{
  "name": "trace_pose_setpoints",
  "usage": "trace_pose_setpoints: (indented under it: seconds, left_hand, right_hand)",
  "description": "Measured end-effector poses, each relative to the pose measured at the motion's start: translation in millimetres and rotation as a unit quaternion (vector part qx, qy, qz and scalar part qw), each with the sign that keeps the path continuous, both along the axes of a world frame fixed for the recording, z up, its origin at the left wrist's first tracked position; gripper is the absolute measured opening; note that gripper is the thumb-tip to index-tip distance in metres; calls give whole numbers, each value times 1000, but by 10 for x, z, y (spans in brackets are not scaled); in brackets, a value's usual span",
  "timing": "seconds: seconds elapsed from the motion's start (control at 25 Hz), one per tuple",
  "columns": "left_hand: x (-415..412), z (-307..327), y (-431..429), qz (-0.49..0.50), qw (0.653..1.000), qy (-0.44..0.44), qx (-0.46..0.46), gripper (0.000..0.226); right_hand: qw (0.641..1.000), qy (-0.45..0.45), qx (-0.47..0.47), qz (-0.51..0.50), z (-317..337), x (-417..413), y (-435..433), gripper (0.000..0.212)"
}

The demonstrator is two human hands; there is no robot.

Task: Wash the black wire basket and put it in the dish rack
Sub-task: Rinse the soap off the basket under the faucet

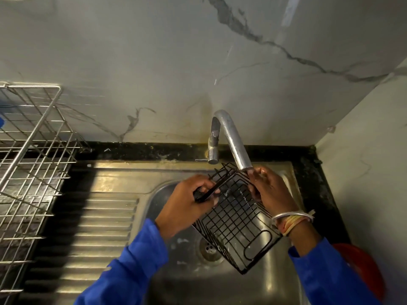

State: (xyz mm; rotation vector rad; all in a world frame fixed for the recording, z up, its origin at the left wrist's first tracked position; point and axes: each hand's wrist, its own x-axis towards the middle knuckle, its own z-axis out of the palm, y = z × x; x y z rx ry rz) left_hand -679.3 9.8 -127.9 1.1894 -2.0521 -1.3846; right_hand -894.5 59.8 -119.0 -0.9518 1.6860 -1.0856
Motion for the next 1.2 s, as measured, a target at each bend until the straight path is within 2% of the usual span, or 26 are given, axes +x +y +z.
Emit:
trace_pose_setpoints:
  seconds: [0.04,0.16,0.24,0.32,0.36,0.44,0.52,0.72,0.88,0.92,0.96,1.0,1.04,1.16,1.2]
  left_hand:
    - [-57,-2,-22,1,999,-15,-30,20]
    - [-190,6,-49,-57,992,-66,-92,25]
    - [-178,13,-52,-62,986,-103,-113,26]
    - [-156,2,-52,-38,984,-130,-117,27]
    - [-155,-1,-52,-21,984,-136,-114,26]
    - [-192,12,-43,16,986,-126,-105,19]
    - [-255,38,-8,37,987,-113,-107,8]
    - [-274,1,127,45,983,-118,-137,23]
    - [-210,-14,248,57,981,-124,-139,25]
    - [-168,-18,247,71,981,-128,-131,22]
    - [-119,-15,237,91,981,-127,-115,18]
    - [-68,-10,221,117,981,-120,-96,15]
    - [-22,-1,214,142,980,-112,-80,12]
    - [25,58,201,159,980,-99,-65,8]
    - [11,88,209,156,981,-98,-65,6]
  right_hand:
    - [1000,-8,3,-7,-56,-6,35,45]
    - [999,-15,32,-11,-226,-51,136,27]
    - [997,82,0,-4,-240,-90,161,17]
    - [977,201,-50,-49,-177,-64,168,9]
    - [978,192,-51,-70,-133,-13,168,11]
    - [997,54,5,-50,-31,158,148,19]
    - [997,-49,57,-9,44,364,116,18]
    - [974,-167,61,-141,58,445,-64,9]
    - [957,-207,98,-180,71,290,-219,14]
    - [970,-146,81,-177,54,271,-231,14]
    - [986,-21,51,-160,37,247,-230,13]
    - [985,120,8,-126,34,218,-221,10]
    - [976,203,-33,-73,55,206,-207,9]
    - [961,247,-27,119,32,269,-250,29]
    - [951,280,-31,130,12,290,-295,32]
